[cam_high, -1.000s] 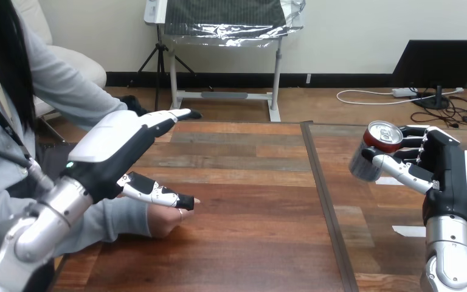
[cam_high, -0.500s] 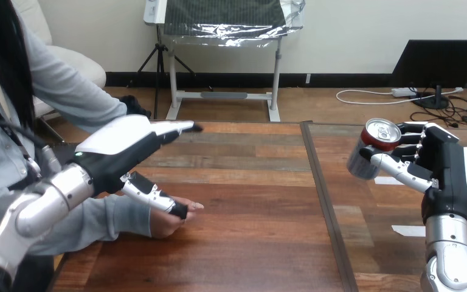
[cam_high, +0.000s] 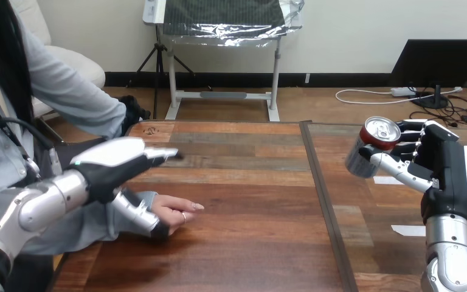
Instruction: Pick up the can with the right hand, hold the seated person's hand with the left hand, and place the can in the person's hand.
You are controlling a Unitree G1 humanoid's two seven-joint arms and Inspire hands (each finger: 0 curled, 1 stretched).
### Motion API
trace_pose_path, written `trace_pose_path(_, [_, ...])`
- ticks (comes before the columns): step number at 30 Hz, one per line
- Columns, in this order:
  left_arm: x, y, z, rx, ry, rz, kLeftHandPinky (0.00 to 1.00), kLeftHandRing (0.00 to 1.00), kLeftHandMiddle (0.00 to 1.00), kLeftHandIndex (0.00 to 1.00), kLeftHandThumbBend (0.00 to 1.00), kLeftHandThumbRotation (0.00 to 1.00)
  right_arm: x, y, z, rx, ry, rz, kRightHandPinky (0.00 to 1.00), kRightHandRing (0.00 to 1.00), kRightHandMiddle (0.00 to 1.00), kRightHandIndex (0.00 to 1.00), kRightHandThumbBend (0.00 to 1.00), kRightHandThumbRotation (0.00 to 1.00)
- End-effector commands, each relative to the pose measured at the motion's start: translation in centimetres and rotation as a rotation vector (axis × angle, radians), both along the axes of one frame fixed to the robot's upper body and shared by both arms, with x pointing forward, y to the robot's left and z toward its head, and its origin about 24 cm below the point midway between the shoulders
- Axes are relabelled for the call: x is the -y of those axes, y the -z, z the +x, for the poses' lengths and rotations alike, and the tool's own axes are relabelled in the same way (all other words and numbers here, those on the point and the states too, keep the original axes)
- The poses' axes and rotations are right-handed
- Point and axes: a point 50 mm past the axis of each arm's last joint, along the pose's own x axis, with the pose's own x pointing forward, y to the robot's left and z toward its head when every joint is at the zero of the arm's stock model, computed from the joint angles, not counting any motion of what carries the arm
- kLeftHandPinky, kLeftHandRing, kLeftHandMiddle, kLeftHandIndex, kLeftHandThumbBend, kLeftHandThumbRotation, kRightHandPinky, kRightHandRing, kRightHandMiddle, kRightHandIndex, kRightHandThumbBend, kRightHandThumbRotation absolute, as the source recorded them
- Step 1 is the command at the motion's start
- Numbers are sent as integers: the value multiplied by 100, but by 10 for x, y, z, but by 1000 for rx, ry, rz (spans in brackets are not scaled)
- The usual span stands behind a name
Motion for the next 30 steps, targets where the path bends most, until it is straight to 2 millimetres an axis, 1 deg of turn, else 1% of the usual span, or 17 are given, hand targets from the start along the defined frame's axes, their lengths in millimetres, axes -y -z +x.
trace_pose_path(1, [-8,-22,15,63,-39,37,94,96,95,94,100,38,-7,-30,14,153,-29,-2,34,38,45,48,79,0])
trace_pose_path(5, [-12,-18,15,51,-58,62,94,96,95,94,100,37,-7,-31,14,155,-30,-4,34,39,45,48,79,0])
trace_pose_path(20, [-23,-11,14,-24,-103,170,95,100,98,98,100,41,-9,-32,13,162,-41,-3,34,38,45,48,79,0])
trace_pose_path(30, [-27,-9,13,-23,-107,226,96,99,98,97,100,41,-10,-32,12,169,-46,3,34,39,45,47,78,0])
